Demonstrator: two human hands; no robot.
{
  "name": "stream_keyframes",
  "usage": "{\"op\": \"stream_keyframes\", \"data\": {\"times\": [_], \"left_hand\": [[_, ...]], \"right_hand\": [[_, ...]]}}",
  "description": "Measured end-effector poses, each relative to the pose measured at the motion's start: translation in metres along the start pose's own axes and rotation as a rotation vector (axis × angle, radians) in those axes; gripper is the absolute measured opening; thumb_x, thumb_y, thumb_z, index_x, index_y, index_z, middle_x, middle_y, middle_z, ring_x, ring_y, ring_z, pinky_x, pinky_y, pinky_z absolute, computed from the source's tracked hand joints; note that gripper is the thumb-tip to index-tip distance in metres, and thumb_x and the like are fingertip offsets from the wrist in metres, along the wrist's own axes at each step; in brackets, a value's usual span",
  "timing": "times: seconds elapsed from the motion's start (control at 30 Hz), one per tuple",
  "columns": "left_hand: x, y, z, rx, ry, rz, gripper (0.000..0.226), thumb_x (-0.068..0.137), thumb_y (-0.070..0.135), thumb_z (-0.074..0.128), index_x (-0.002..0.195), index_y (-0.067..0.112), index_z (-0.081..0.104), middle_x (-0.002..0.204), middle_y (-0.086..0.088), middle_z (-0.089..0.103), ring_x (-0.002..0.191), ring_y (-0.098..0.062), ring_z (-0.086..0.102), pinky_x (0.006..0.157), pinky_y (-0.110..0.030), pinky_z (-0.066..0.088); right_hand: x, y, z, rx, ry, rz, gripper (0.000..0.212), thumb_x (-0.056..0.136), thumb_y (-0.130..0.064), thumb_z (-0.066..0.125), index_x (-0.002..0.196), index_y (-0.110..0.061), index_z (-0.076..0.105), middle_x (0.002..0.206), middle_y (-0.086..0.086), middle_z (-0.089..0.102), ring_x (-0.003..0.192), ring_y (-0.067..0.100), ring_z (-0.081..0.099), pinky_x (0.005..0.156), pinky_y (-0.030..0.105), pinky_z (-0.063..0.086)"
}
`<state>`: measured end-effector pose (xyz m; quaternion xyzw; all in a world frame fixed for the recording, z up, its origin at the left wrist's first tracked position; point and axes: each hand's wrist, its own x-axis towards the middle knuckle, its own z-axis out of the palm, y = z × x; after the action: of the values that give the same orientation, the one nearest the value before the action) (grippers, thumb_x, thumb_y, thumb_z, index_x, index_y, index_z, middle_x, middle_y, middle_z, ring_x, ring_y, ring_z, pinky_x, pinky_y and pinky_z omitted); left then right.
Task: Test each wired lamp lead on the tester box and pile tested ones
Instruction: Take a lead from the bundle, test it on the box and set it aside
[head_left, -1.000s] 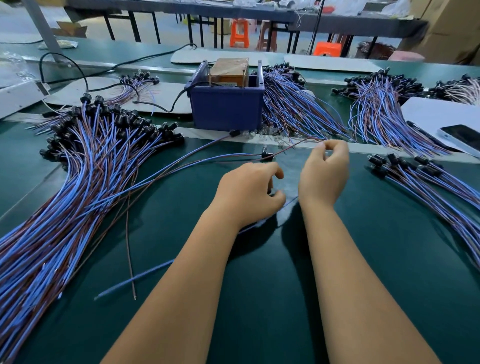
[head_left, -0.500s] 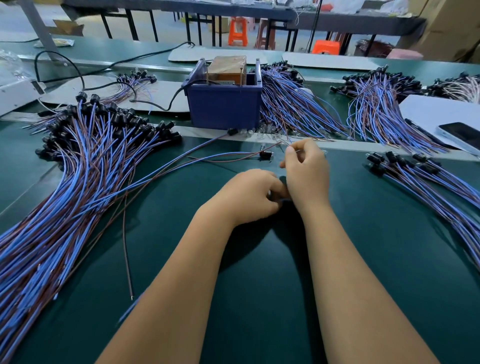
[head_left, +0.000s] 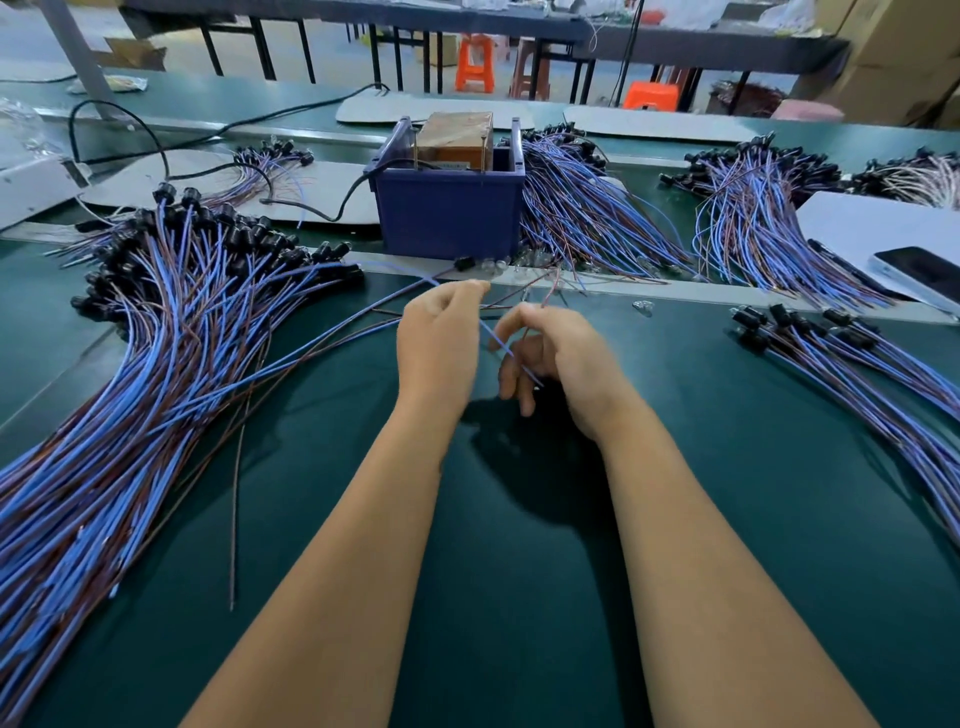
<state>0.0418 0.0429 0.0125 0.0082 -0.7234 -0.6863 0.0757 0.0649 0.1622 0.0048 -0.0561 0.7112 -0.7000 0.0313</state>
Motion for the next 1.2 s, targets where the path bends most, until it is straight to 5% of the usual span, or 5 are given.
{"op": "stream_keyframes", "data": {"times": [0.27,0.47,0.67,0.97,1.2], "left_hand": [[0.009,-0.001,-0.010,-0.725,-0.192,-0.414,0.015,0.102,0.010,0.048,0.111,0.005,0.059,0.097,-0.012,0.072,0.072,-0.027,0.074,0.056,-0.033,0.059],[0.005,-0.003,-0.006,-0.531,-0.356,-0.334,0.021,0.101,0.018,0.048,0.103,0.010,0.067,0.104,-0.010,0.075,0.089,-0.024,0.070,0.079,-0.038,0.056],[0.010,-0.008,0.000,-0.482,-0.193,-0.290,0.023,0.100,0.003,0.043,0.098,0.013,0.063,0.096,-0.006,0.059,0.093,-0.018,0.057,0.085,-0.032,0.055],[0.010,-0.004,0.001,-0.781,-0.229,-0.299,0.024,0.104,0.001,0.037,0.101,0.005,0.061,0.093,-0.011,0.069,0.081,-0.019,0.072,0.075,-0.030,0.061],[0.010,0.001,-0.011,-0.936,-0.359,-0.293,0.022,0.104,0.009,0.038,0.104,0.007,0.061,0.058,0.005,0.047,0.041,-0.001,0.039,0.039,-0.012,0.034]], "right_hand": [[-0.008,-0.006,-0.006,0.112,-0.481,0.118,0.045,0.094,-0.029,0.040,0.090,0.009,0.065,0.084,0.023,0.071,0.077,0.033,0.069,0.077,0.034,0.055],[0.000,-0.002,-0.003,0.353,-0.178,0.185,0.085,0.099,-0.060,0.015,0.075,0.002,0.068,0.081,0.025,0.067,0.061,0.031,0.062,0.071,0.039,0.055],[0.004,0.004,-0.006,0.304,0.254,0.048,0.034,0.106,-0.027,0.030,0.090,-0.007,0.053,0.059,0.011,0.065,0.035,0.017,0.048,0.046,0.026,0.047],[-0.005,-0.002,-0.002,-0.034,-0.172,0.056,0.027,0.078,-0.019,0.048,0.072,-0.005,0.070,0.063,0.016,0.065,0.040,0.024,0.049,0.047,0.026,0.045],[0.002,-0.001,-0.007,0.202,-0.034,0.143,0.067,0.102,-0.048,0.020,0.086,-0.004,0.068,0.075,0.014,0.067,0.060,0.024,0.062,0.064,0.034,0.055]]}}
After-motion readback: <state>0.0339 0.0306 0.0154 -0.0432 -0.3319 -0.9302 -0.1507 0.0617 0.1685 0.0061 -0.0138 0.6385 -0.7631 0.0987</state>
